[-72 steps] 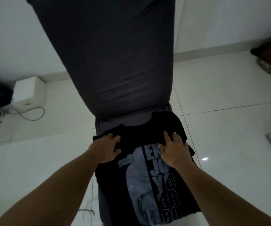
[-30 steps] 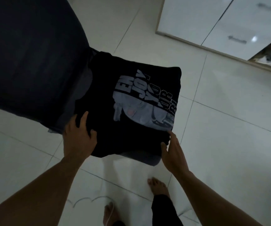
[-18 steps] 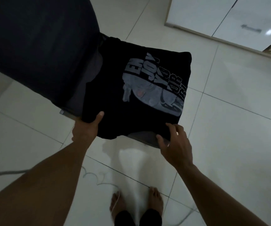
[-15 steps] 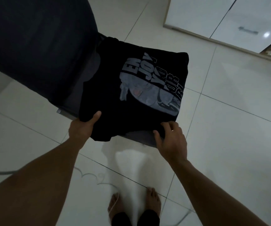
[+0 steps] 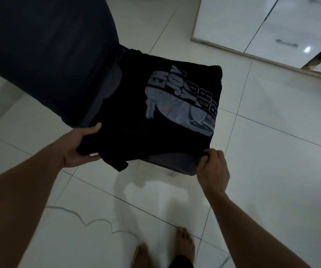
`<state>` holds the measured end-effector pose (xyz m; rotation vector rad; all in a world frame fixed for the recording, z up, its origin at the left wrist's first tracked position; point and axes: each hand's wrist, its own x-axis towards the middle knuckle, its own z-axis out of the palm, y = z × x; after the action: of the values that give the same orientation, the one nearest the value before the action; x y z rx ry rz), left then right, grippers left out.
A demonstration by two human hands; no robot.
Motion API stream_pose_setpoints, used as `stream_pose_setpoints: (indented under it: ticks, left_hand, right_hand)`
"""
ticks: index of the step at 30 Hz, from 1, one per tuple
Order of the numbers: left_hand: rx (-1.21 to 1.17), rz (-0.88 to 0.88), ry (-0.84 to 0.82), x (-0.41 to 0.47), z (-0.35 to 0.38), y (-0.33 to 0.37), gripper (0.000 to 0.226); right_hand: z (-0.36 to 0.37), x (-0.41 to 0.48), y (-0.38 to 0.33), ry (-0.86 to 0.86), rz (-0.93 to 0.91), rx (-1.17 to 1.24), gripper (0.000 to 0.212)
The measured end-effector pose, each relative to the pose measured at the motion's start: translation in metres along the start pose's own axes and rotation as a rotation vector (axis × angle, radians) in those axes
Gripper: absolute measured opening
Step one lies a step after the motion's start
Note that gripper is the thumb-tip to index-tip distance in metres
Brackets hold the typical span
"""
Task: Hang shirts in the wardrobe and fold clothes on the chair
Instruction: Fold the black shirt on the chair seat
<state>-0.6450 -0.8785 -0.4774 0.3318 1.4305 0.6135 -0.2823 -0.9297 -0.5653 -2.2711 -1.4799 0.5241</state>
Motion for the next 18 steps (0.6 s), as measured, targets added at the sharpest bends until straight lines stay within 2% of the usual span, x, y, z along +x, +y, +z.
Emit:
stream_pose_setpoints:
  ticks: [2, 4, 5, 7, 9, 12, 14, 16, 18]
  left_hand:
    - [-0.044, -0.009, -0.033, -0.004, -0.001, 0.001, 0.039]
    - [-0.033, -0.041, -0.087, -0.005, -0.005, 0.000, 0.062]
    - [-0.026, -0.070, -0.121, -0.007, -0.006, -0.001, 0.064]
    - [-0.029, -0.106, -0.131, -0.009, -0.010, -0.002, 0.047]
    - [-0.088, -0.097, -0.035, -0.007, -0.009, -0.006, 0.031]
    - [-0.160, -0.079, 0.124, 0.000, -0.003, -0.014, 0.031]
    - [-0.110, -0.078, 0.191, 0.004, 0.001, -0.019, 0.022]
    - [-0.026, -0.081, 0.182, 0.006, 0.005, -0.020, 0.004]
    - [0.071, -0.065, 0.186, 0.009, 0.008, -0.022, 0.025]
  right_hand:
    - [-0.001, -0.002, -0.003, 0.017, 0.078, 0.141, 0.023]
    - [-0.002, -0.004, -0.005, 0.024, 0.127, 0.259, 0.020]
    - [-0.003, -0.005, -0.005, 0.023, 0.134, 0.292, 0.021]
    - [-0.004, -0.005, -0.003, 0.014, 0.132, 0.314, 0.027]
    - [-0.003, -0.006, 0.000, -0.019, 0.121, 0.255, 0.032]
    - [-0.003, -0.007, 0.002, -0.037, 0.121, 0.219, 0.033]
    - [-0.002, -0.008, -0.001, -0.049, 0.134, 0.217, 0.033]
    - [-0.002, -0.008, -0.003, -0.068, 0.133, 0.196, 0.032]
    - [-0.002, -0.007, -0.003, -0.073, 0.120, 0.165, 0.031]
